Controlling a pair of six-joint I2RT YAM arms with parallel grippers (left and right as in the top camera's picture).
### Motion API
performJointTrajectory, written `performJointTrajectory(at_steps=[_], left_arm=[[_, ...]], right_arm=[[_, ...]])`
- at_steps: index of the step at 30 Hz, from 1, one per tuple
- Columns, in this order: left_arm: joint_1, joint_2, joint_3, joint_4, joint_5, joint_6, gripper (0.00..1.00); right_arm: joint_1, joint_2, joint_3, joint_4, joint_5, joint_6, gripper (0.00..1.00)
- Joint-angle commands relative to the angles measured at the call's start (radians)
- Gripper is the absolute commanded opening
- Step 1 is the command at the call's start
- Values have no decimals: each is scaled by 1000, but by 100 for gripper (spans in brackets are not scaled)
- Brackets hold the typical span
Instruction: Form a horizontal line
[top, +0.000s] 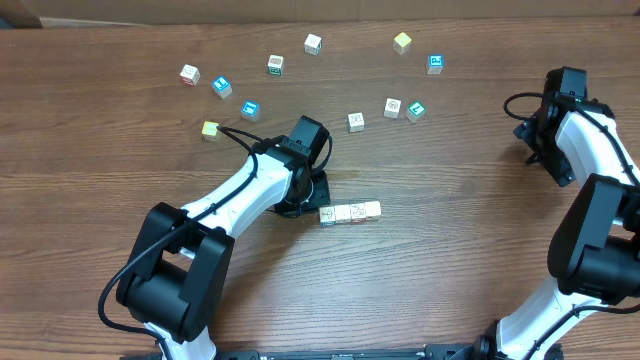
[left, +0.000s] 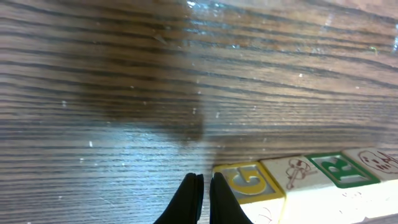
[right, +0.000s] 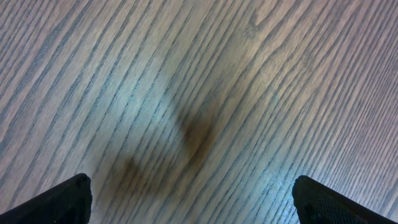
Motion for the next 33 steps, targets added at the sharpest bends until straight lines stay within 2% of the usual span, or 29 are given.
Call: performJointTrajectory(at_steps=[1, 8, 16, 21, 24, 28, 29, 30, 33], left_arm=[[-2, 5, -6, -4, -40, -18, 4], [0, 5, -6, -2, -64, -18, 4], [28, 5, -6, 33, -160, -17, 7], [79, 5, -6, 112, -270, -9, 7], [111, 5, -6, 183, -305, 8, 14], [146, 5, -6, 257, -393, 10, 16], [153, 5, -6, 270, -412, 10, 17], [159, 5, -6, 280, -425, 10, 25], [176, 5, -6, 301, -461, 9, 60]], right_arm=[[1, 14, 20, 3, 11, -1, 100], [1, 14, 20, 3, 11, -1, 100], [1, 14, 20, 3, 11, -1, 100], [1, 14, 20, 3, 11, -1, 100], [1, 14, 20, 2, 11, -1, 100], [1, 14, 20, 2, 11, -1, 100], [1, 14, 20, 3, 11, -1, 100], [1, 14, 20, 3, 11, -1, 100], [1, 14, 20, 2, 11, -1, 100]])
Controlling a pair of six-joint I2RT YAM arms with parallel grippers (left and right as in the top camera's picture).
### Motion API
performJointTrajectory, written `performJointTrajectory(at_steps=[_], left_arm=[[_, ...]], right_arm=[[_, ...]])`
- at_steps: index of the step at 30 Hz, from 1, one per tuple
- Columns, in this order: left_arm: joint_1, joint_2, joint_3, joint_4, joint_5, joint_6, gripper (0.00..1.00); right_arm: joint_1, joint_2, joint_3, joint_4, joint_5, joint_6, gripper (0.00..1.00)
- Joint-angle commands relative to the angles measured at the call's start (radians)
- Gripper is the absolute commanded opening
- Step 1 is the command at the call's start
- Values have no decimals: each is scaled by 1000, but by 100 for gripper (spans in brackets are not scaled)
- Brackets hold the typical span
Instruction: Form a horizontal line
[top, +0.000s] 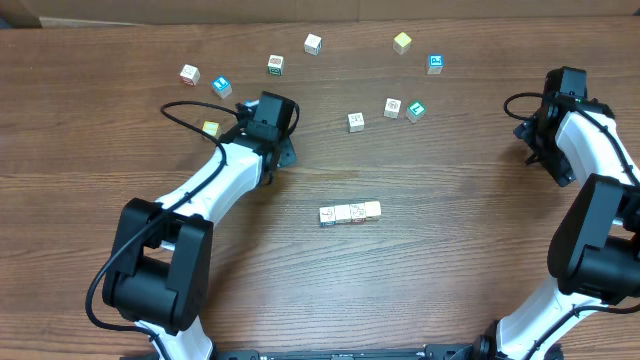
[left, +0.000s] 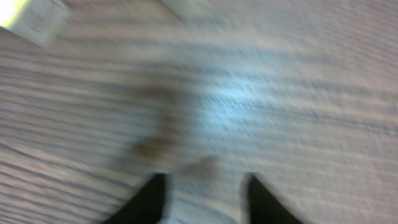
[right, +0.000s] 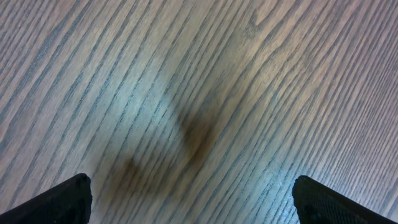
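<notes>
Three pale lettered blocks (top: 350, 213) lie side by side in a horizontal row at the table's middle. My left gripper (top: 282, 155) stands up and to the left of the row, apart from it. It is open in the blurred left wrist view (left: 202, 199), with only pale wood seen between its fingers. A yellow block (top: 210, 128) lies just left of that arm and shows as a yellowish corner (left: 31, 15) in the wrist view. My right gripper (right: 193, 199) is wide open over bare wood at the table's right side (top: 540, 140).
Several loose blocks are scattered across the far half: white ones (top: 189, 73) (top: 313, 43) (top: 355, 121) (top: 392, 106), blue ones (top: 221, 85) (top: 435, 63) (top: 415, 110), a green-marked one (top: 275, 65) and a yellow one (top: 402, 42). The left arm's cable (top: 190, 105) loops over the table.
My left gripper was shut beside the left end of the three-block row. Now it is open and stands up and to the left, near the scattered blocks. The row and right arm are unchanged.
</notes>
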Motion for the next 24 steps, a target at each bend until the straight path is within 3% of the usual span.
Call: performJointTrajectory(at_steps=[1, 3, 24], left_arm=[[19, 5, -3, 10, -95, 0, 75], [21, 5, -3, 8, -96, -1, 98], [20, 5, -3, 9, -95, -1, 100]], right_arm=[[1, 14, 20, 3, 10, -1, 100], [1, 14, 20, 2, 11, -1, 100], [1, 14, 20, 2, 10, -1, 100]])
